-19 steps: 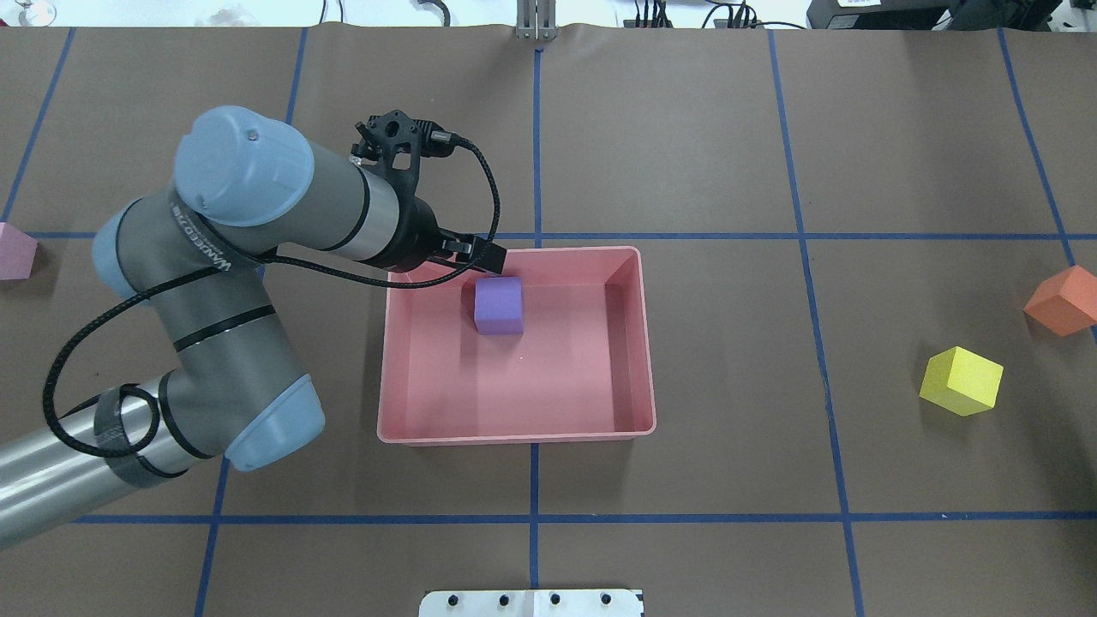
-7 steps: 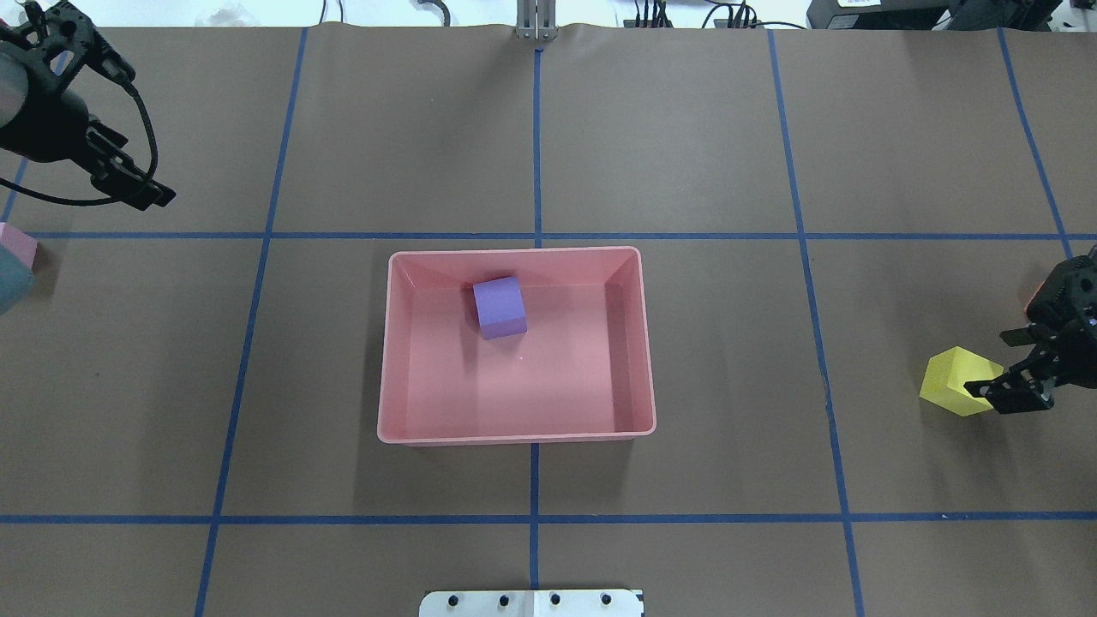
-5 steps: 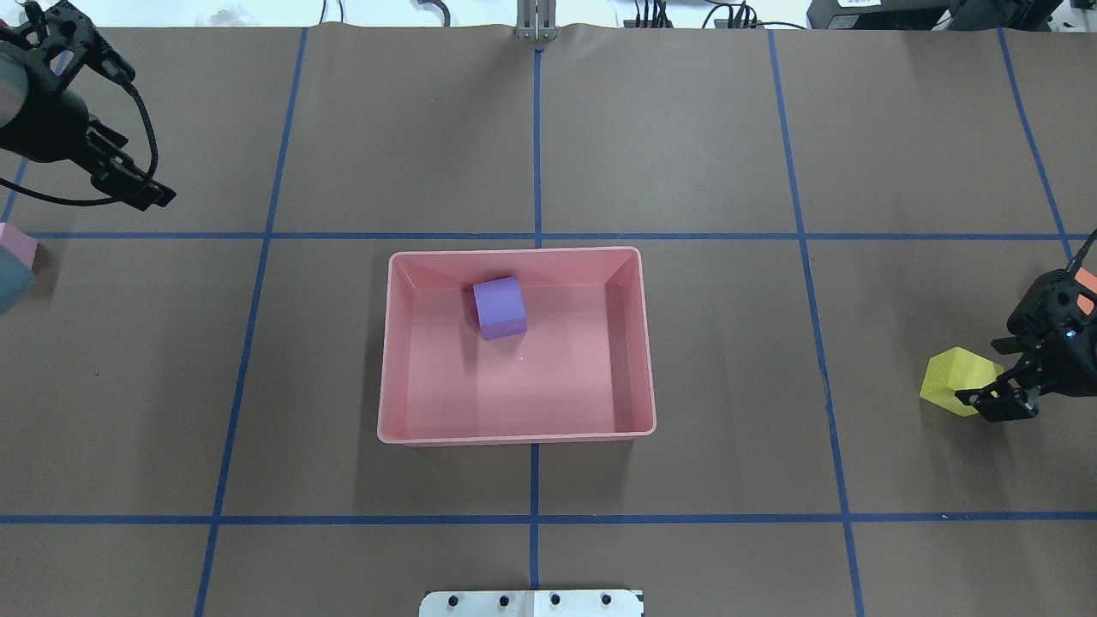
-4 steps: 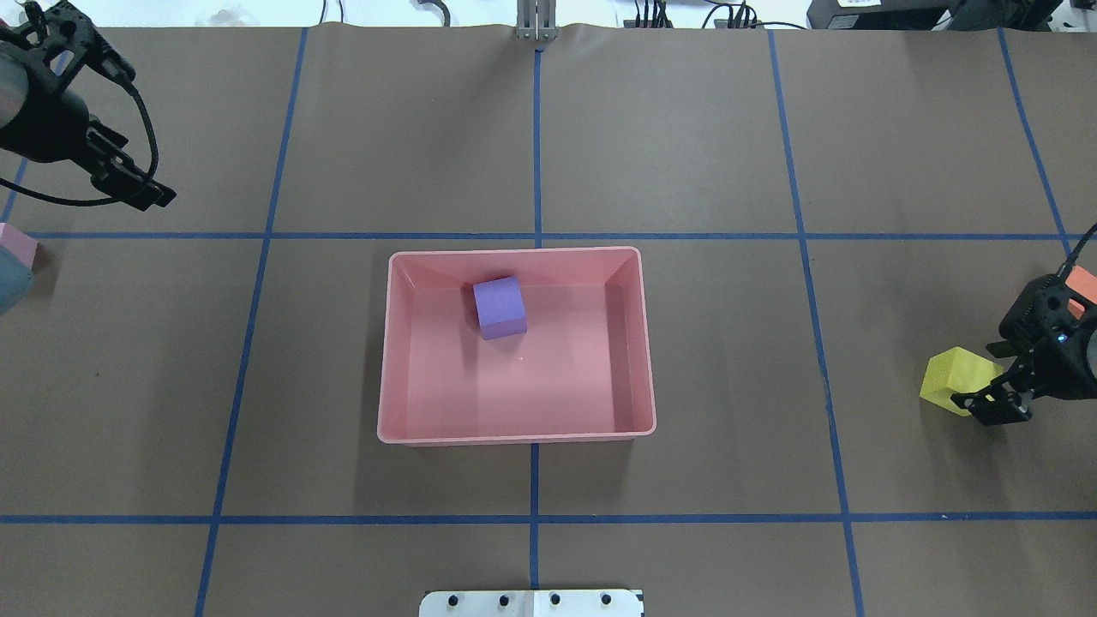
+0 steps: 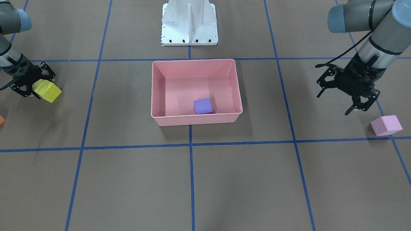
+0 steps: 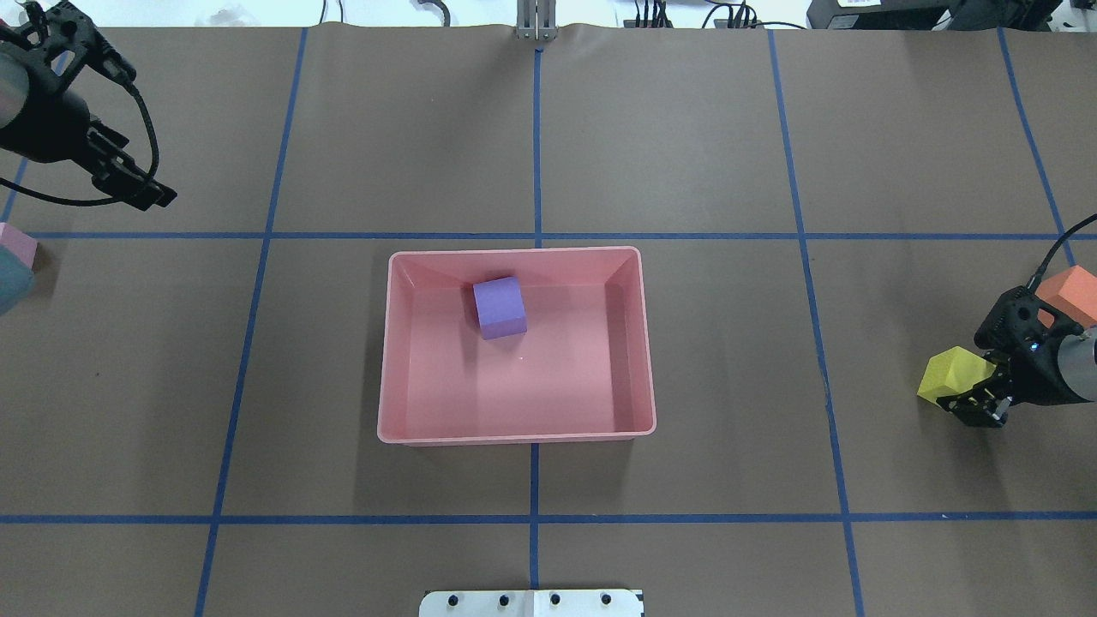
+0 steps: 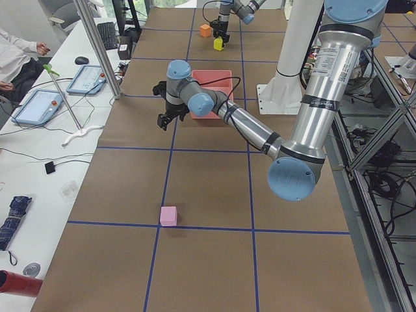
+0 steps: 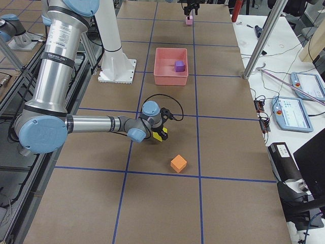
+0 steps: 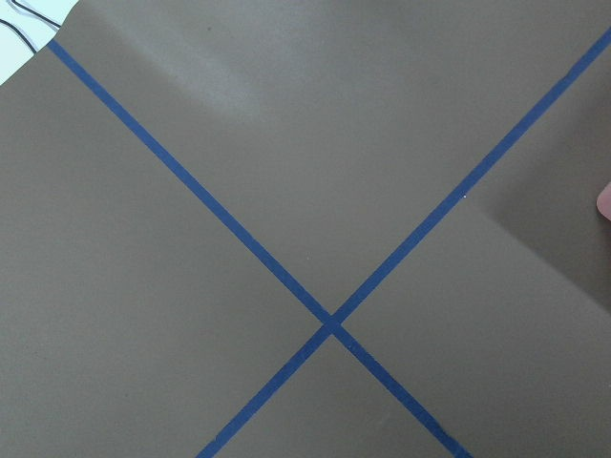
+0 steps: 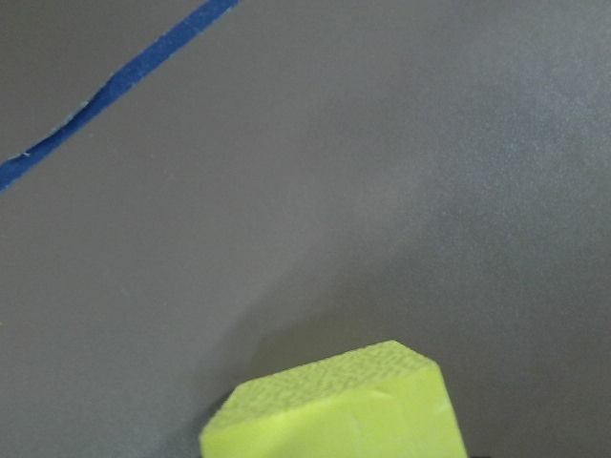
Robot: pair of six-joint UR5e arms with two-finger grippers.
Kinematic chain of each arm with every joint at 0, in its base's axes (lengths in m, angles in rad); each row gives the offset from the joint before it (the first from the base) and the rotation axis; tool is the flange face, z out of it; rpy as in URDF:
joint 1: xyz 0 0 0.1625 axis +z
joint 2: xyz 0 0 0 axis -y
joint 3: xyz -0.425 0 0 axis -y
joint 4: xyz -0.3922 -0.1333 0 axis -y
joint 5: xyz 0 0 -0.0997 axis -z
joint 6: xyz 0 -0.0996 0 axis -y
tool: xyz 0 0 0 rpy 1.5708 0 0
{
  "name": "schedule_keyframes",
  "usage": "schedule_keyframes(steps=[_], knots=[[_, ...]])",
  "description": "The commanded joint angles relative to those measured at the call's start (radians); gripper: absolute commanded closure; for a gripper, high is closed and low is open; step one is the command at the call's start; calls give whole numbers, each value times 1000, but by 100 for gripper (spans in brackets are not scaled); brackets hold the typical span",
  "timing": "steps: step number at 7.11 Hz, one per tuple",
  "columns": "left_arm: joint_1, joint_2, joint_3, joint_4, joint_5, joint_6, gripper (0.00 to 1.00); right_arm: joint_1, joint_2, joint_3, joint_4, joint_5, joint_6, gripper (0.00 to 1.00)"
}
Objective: Place blocks into pink bin with both arms
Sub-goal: 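Withdraw the left gripper while the right gripper descends onto the yellow cube, then lift the yellow cube with the right gripper and release it into the bin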
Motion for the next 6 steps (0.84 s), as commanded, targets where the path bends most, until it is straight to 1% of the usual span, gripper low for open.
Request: schedule_keyframes(steps=[1,2,3,4,5,6], knots=[[-1,1,1,0,0,4,0,32,5,37,-2,13,16,100],[-11,1,4,3,-8,7,0,49,9,81,-27,31,75,100],[-50,1,26,6,-49,44,0,52,50,147,-91,45,266,100],[-125,1,106,5,-116,199,0,52,122,180,-143,59,450,100],[-199,-1,186,3,-145,334,0,52,211,204,-224,62,591,100],[-251,1,260,-1,-162,463,0,42,312,250,-366,62,705,100]])
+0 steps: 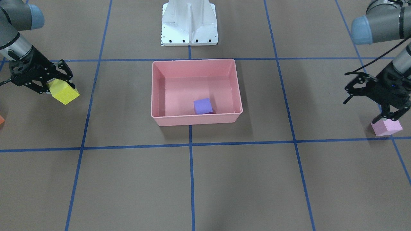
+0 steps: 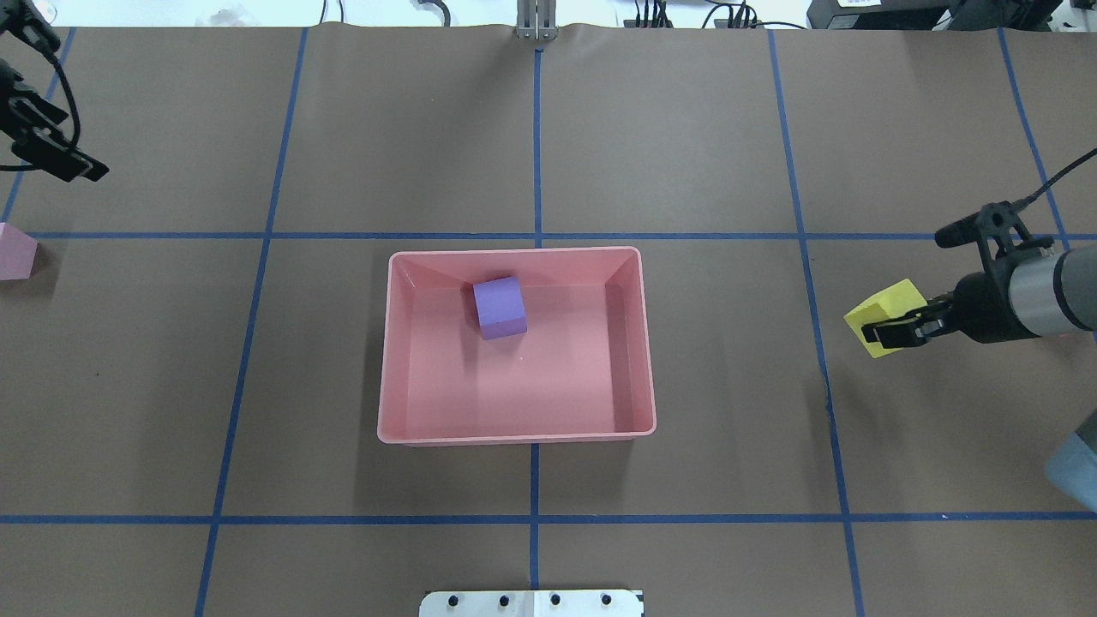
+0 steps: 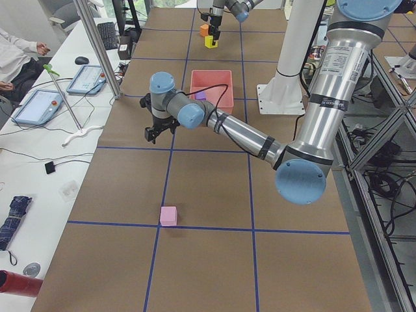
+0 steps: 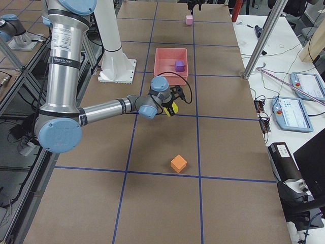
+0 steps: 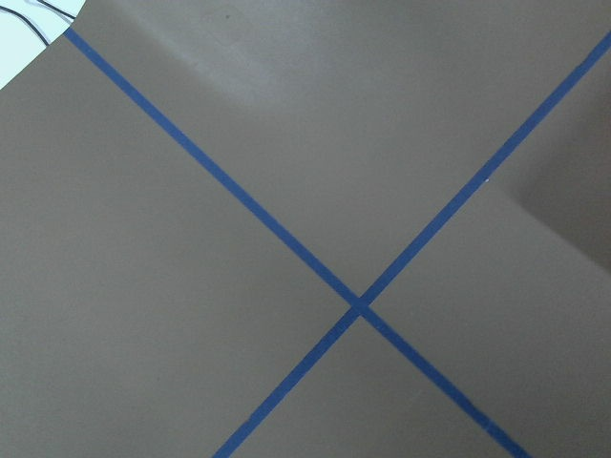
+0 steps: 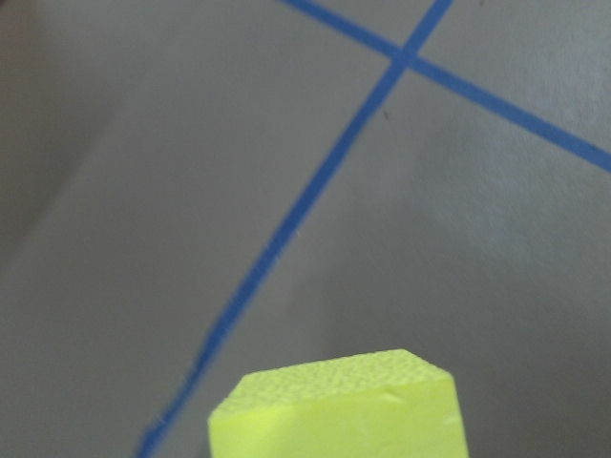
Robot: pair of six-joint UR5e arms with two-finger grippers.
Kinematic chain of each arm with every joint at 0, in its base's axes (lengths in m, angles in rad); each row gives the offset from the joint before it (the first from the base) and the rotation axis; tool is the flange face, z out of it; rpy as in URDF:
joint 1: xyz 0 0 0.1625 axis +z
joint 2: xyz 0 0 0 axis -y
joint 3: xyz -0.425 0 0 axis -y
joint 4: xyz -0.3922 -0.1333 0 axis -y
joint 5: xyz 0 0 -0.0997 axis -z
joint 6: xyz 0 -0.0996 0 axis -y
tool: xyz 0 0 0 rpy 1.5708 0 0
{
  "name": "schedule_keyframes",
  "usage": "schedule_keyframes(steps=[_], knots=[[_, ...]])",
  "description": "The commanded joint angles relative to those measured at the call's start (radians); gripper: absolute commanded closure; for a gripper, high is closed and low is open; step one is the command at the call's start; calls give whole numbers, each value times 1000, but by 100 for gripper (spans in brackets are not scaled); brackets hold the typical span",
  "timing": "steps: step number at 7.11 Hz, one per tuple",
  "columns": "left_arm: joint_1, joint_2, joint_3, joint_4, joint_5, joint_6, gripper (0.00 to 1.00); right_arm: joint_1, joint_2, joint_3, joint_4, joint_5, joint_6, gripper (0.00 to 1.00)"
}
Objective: Place blocks into pink bin with both arms
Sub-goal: 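Lift the yellow cube with the right gripper and release it into the bin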
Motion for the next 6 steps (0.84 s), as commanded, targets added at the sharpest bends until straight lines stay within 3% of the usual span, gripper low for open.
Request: schedule_keyframes(steps=[1,3,4,5,6], knots=[[-120,1,139,-18,-38,223,0,-35,230,87,-323,-6,208,100],[-156,1,192,-18,-39,301,0,-101,498,109,-672,-33,346,100],[-176,1,231,-32,-63,338,0,-168,618,106,-814,-121,414,100],[-194,-1,296,-91,-73,383,0,-240,699,94,-908,-198,483,89],[-197,-1,324,-122,-73,383,0,-304,759,46,-923,-292,573,58]])
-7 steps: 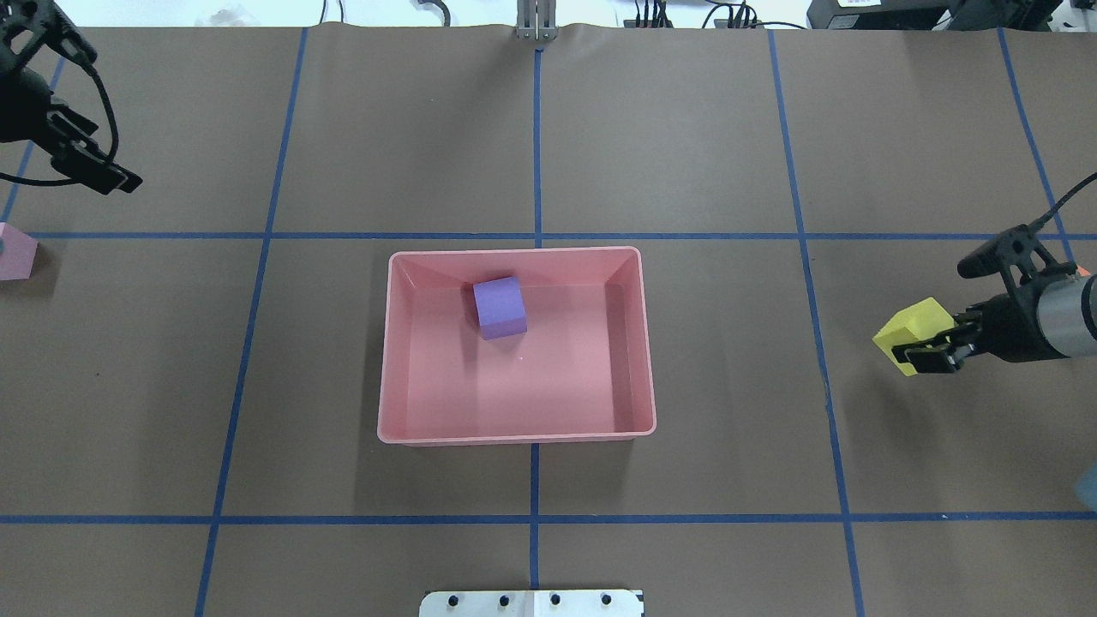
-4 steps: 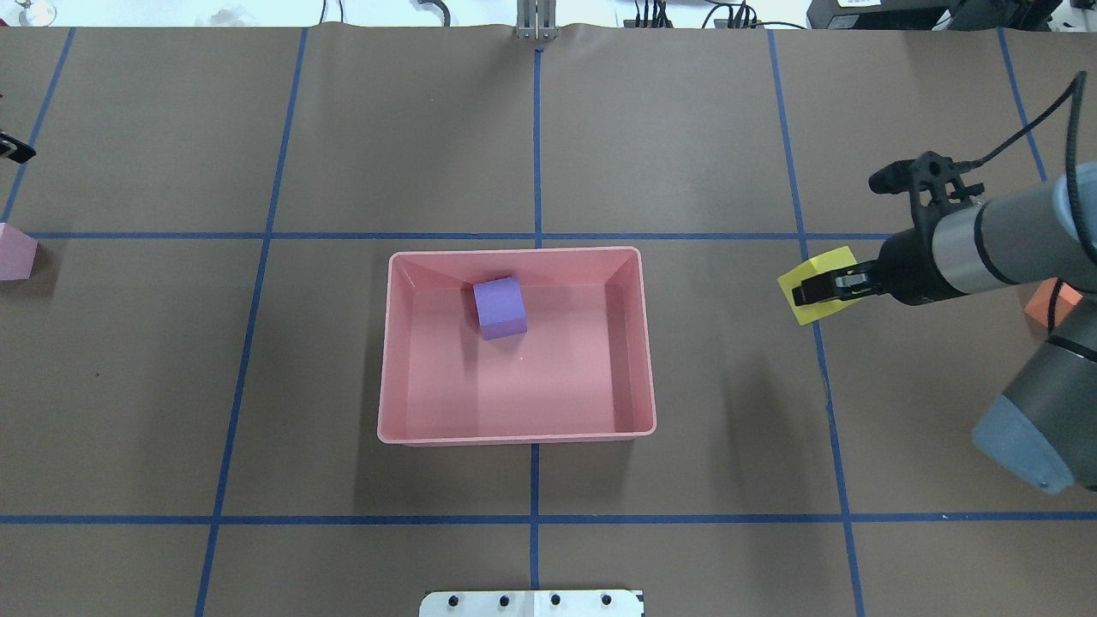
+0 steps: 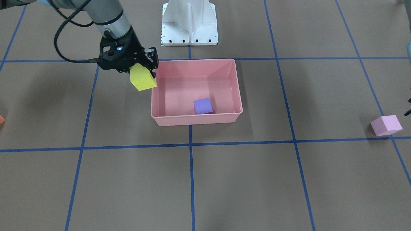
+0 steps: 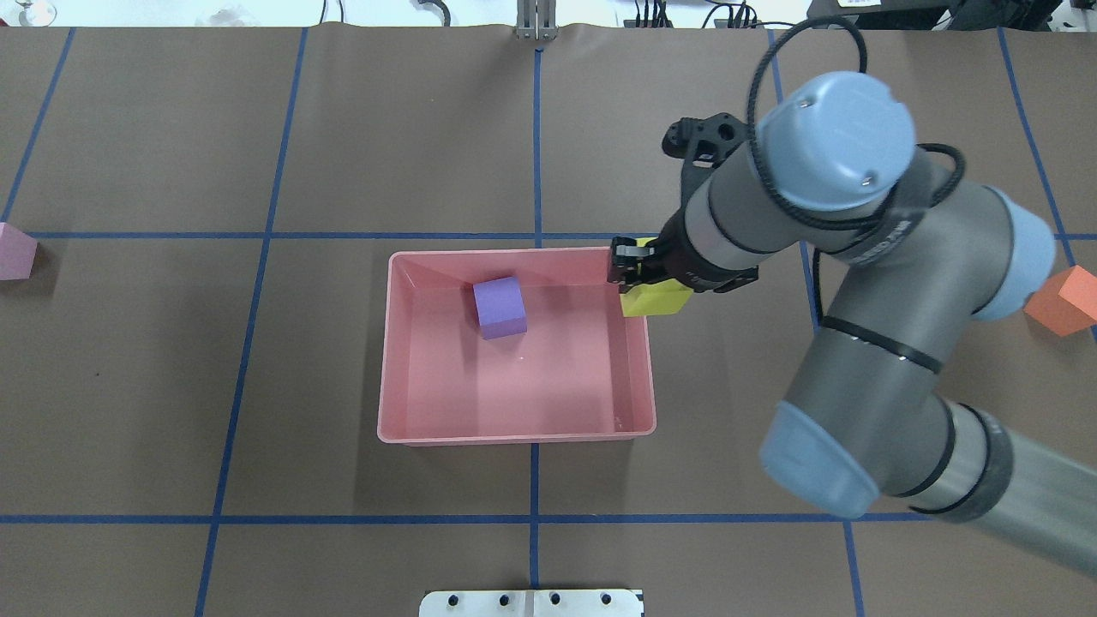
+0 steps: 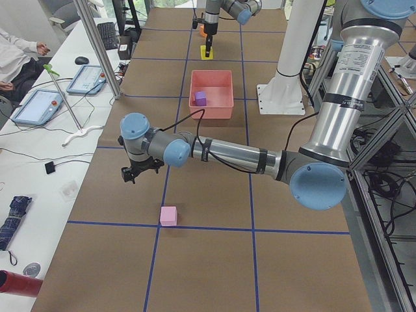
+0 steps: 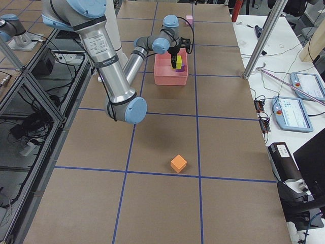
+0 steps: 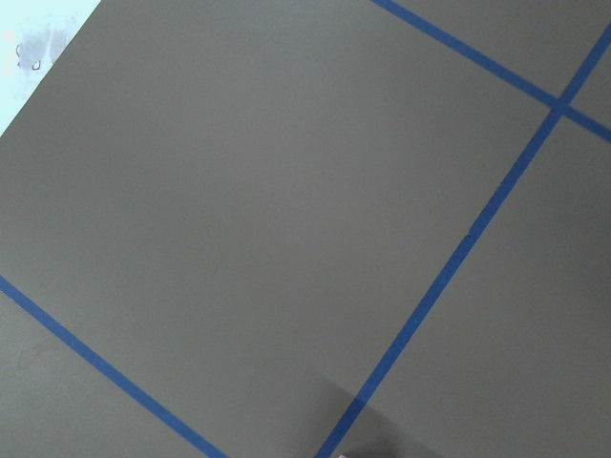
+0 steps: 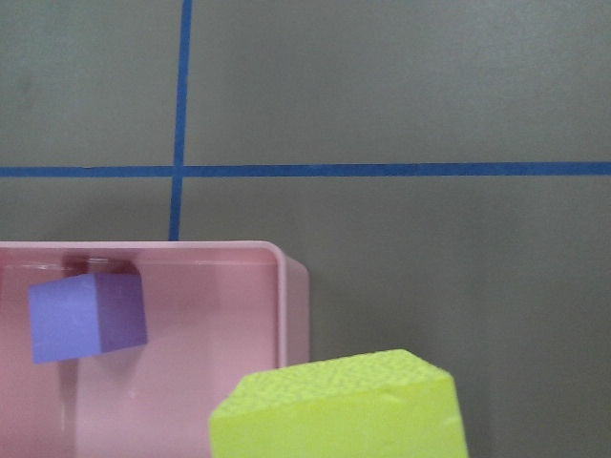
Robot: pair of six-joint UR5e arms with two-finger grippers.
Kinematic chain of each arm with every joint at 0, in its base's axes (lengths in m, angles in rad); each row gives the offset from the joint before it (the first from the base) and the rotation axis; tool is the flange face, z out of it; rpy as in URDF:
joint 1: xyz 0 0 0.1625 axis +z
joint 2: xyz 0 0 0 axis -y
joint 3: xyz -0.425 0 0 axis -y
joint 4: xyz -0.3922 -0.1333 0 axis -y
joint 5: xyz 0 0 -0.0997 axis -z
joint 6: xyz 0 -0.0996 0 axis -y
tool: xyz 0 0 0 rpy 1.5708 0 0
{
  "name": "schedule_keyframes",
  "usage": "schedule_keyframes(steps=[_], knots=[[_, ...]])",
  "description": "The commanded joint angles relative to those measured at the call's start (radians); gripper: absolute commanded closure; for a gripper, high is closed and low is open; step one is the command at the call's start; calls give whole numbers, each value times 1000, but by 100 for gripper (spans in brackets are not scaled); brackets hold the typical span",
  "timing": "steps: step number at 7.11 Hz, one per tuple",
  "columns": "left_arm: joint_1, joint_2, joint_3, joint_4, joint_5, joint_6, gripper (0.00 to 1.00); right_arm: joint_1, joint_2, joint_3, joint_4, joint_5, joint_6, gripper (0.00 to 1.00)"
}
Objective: Place blocks into pink bin with both arms
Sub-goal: 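Lift the yellow cube with the right gripper and release it into the bin, then withdraw the right gripper while the left gripper reaches for the light pink cube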
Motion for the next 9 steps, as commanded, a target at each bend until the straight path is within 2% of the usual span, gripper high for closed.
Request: schedule_keyframes(steps=[1,2,4,5,6,7,9], knots=[[-11,-1,47,-44,-5,18,0,-144,132,-99,-65,-232,150,7],[-11,1,52,-44,-5,18,0,-152,135,-98,-91,-246,149,2],[-11,40,82,-64,-7,-8,0,-145,194,-51,-259,-241,103,1],[-11,99,79,-98,-7,-157,0,-99,188,-20,-270,-231,42,1],[-10,139,111,-219,-7,-266,0,-39,182,-18,-270,-181,-33,1],[-10,162,137,-278,-7,-396,0,37,162,-10,-270,-109,-102,1],[-8,215,139,-431,-1,-771,0,171,104,20,-267,-2,-280,1]])
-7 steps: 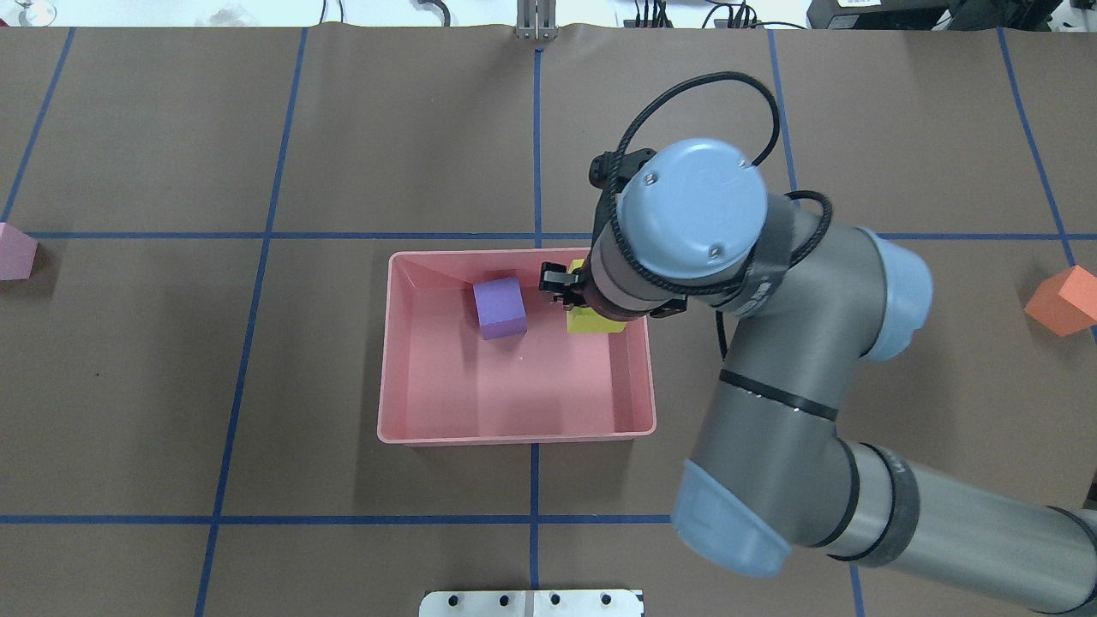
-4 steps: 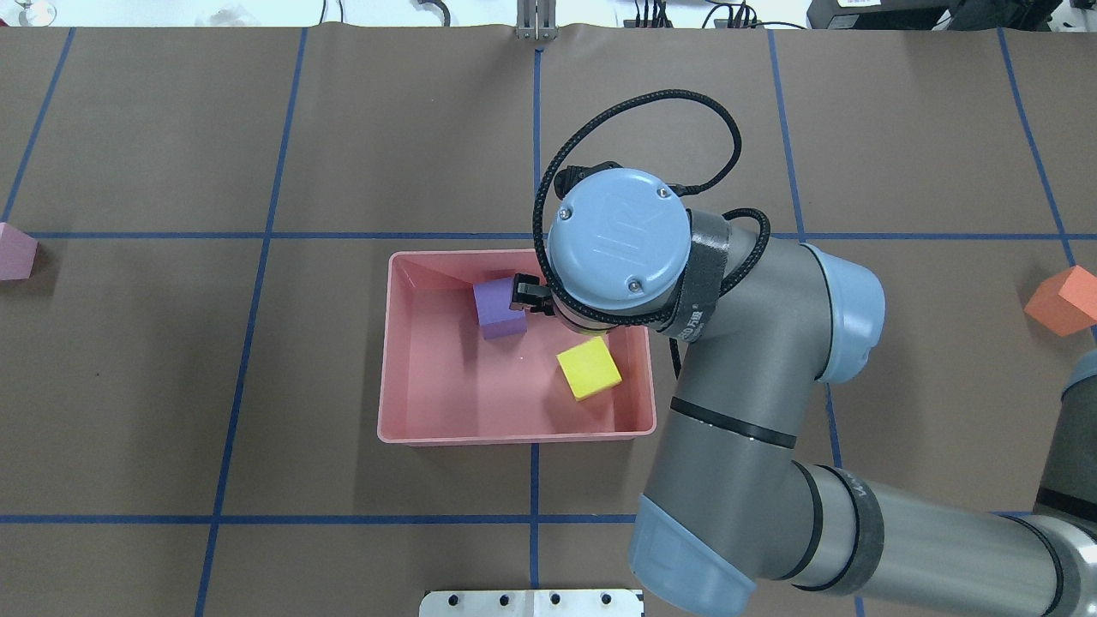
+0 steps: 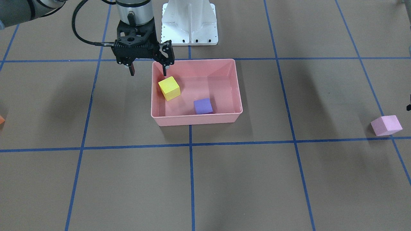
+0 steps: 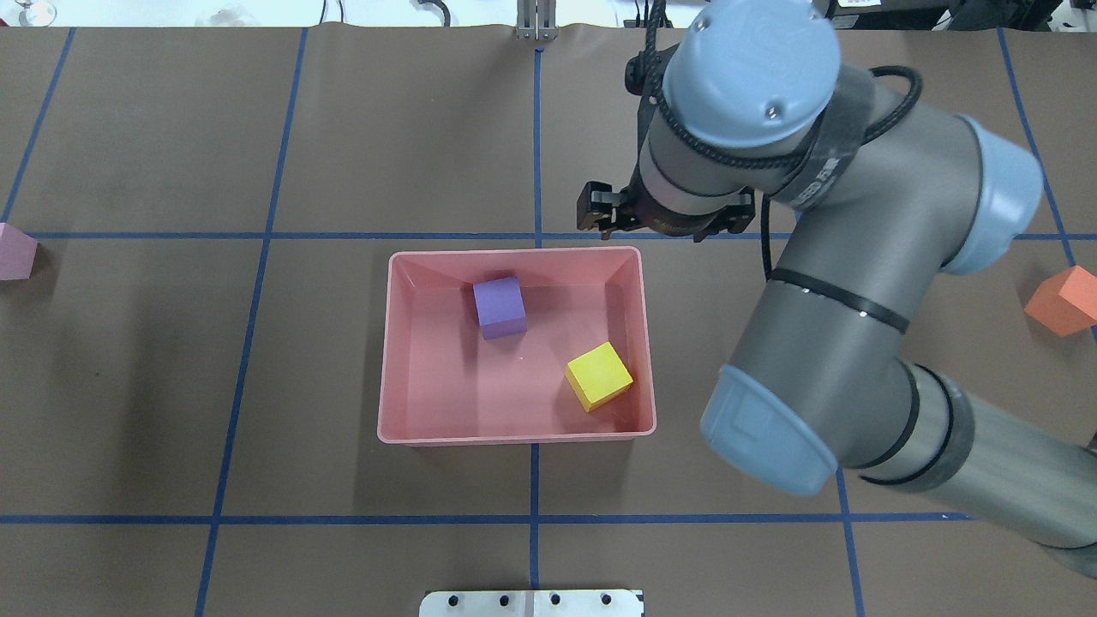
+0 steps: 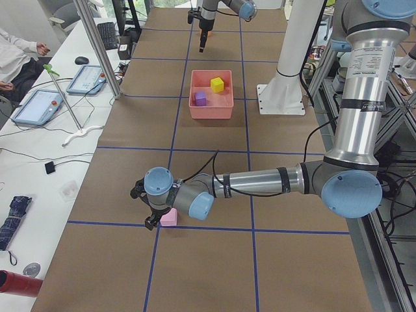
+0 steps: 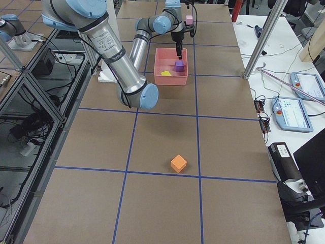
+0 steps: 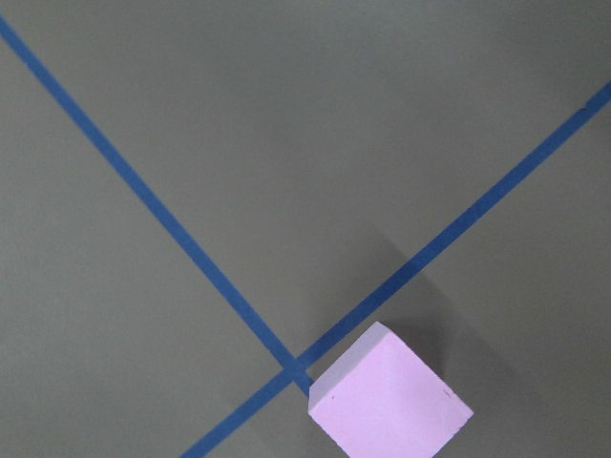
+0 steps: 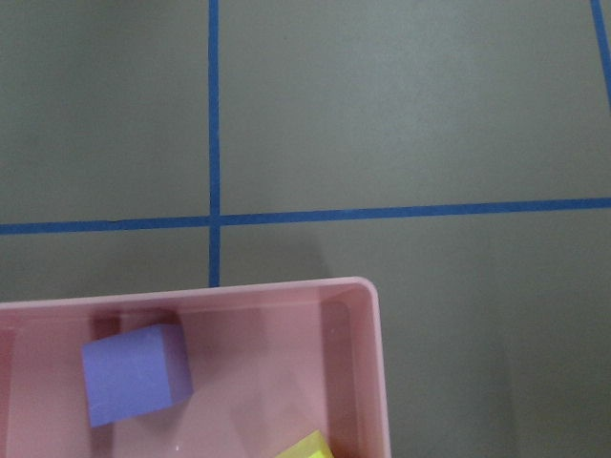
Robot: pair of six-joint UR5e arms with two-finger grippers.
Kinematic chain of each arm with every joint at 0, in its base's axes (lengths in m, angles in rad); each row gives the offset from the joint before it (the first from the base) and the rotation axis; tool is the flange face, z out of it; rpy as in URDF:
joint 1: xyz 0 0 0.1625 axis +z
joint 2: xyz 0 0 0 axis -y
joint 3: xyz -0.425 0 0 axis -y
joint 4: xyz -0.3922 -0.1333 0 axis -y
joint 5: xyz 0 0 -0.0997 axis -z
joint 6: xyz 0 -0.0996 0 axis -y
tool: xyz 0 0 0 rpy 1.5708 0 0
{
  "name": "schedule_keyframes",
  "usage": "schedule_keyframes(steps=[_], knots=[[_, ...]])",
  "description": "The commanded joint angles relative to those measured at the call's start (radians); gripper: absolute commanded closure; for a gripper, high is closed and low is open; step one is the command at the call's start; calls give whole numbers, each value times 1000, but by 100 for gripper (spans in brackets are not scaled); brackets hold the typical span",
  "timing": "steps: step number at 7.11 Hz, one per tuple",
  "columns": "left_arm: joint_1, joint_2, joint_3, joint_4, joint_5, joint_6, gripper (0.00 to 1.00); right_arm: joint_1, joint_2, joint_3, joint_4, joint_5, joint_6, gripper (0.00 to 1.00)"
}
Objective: Place blocks into pink bin with both arms
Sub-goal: 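Withdraw the right gripper while the left gripper reaches for the light pink cube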
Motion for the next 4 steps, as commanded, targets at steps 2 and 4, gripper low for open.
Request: schedule_keyframes(steps=[2,4], knots=[[42,33,13,-168,18,-451,0,248,-113,17,6,204,-377,1],[127,25,13,-190,106,-557,1,365,-189,17,11,290,-587,1]])
